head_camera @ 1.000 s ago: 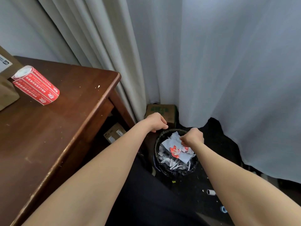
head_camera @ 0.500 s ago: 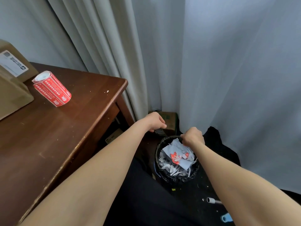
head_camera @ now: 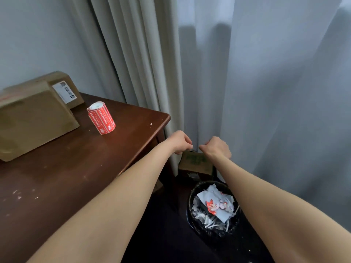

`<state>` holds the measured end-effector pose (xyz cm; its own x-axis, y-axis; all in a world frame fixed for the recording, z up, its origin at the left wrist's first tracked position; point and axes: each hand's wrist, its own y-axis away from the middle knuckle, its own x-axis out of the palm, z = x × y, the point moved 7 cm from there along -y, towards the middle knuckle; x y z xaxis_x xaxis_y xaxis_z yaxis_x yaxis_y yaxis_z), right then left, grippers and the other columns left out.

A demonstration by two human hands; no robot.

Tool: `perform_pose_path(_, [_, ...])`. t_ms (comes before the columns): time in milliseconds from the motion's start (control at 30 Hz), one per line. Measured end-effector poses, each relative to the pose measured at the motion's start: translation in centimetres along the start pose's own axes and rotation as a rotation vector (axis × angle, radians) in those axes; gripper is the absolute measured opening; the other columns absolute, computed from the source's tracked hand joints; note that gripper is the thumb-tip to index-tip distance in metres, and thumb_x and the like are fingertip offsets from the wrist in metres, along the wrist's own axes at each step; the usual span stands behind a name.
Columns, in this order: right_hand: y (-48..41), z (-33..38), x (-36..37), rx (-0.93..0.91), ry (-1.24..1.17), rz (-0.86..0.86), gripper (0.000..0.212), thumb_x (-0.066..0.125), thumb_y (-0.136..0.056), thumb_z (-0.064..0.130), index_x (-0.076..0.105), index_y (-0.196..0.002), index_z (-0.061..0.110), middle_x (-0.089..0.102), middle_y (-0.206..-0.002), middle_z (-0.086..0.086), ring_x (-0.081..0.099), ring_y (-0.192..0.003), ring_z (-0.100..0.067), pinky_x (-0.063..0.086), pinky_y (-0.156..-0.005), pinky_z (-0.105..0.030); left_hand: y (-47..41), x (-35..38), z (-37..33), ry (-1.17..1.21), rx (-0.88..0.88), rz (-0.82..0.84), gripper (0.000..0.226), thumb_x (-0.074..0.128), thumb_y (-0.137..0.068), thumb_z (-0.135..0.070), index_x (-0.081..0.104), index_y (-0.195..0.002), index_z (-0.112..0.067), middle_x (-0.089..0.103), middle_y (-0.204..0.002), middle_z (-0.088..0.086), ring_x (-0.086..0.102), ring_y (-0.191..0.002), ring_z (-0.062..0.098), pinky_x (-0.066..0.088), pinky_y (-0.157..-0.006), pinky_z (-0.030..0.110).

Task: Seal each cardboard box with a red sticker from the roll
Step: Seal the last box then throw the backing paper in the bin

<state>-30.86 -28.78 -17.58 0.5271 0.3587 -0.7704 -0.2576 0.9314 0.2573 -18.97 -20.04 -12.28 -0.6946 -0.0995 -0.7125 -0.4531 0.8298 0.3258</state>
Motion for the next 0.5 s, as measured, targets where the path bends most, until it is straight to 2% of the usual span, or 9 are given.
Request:
perform_pose_path(133, [0.7, 3.8, -1.1, -0.084, 0.002, -0.050, 0.034, 0.061, -0.076, 0.044, 0.068, -0.094, 0.016, 0.067, -0.099, -0.007, 0.060, -0.098, -0.031, 0.053, -0.079, -0.039, 1.6, -3.0, -0.6, 0.043, 0.042, -0.123, 0.012, 0.061, -0.087, -0.011, 0.069, -0.096, -0.013, 0.067, -0.087, 0.008, 0.064, -0.080, 0.020, 0.059, -0.079, 0.036])
perform_pose_path(267, [2.3, 7.7, -2.2, -0.175, 0.006, -0.099, 0.031, 0.059, -0.078, 0.041, 0.065, -0.095, 0.016, 0.066, -0.100, -0.007, 0.059, -0.100, -0.031, 0.049, -0.074, -0.034, 3.3, -6.5, -0.6, 0.072, 0.071, -0.254, 0.015, 0.058, -0.087, -0.009, 0.070, -0.096, -0.013, 0.066, -0.080, 0.004, 0.063, -0.066, 0.012, 0.057, -0.066, 0.026])
perform_pose_path(333, [2.8, 9.3, -2.7, -0.205, -0.003, -0.115, 0.029, 0.059, -0.077, 0.041, 0.063, -0.093, 0.017, 0.066, -0.102, -0.007, 0.059, -0.100, -0.031, 0.050, -0.075, -0.036, 3.8, -7.9, -0.8, 0.100, 0.087, -0.305, 0.014, 0.057, -0.087, -0.007, 0.069, -0.091, -0.014, 0.066, -0.084, 0.005, 0.064, -0.065, 0.012, 0.056, -0.060, 0.024])
perform_pose_path(400, [3.7, 11.0, -3.2, -0.247, -0.007, -0.126, 0.032, 0.060, -0.078, 0.042, 0.063, -0.097, 0.017, 0.066, -0.106, -0.007, 0.058, -0.103, -0.031, 0.051, -0.079, -0.038, 4.8, -9.3, -0.6, 0.118, 0.097, -0.372, 0.014, 0.056, -0.088, -0.006, 0.068, -0.089, -0.014, 0.066, -0.088, 0.004, 0.066, -0.065, 0.012, 0.057, -0.058, 0.023])
perform_pose_path(500, [4.9, 13.4, -3.9, -0.299, 0.001, -0.131, 0.042, 0.061, -0.083, 0.044, 0.060, -0.115, 0.017, 0.059, -0.119, -0.007, 0.051, -0.114, -0.031, 0.048, -0.085, -0.039, 5.8, -11.3, -0.2, 0.104, 0.095, -0.431, 0.012, 0.058, -0.088, -0.010, 0.068, -0.088, -0.016, 0.068, -0.082, 0.003, 0.071, -0.070, 0.019, 0.060, -0.068, 0.032])
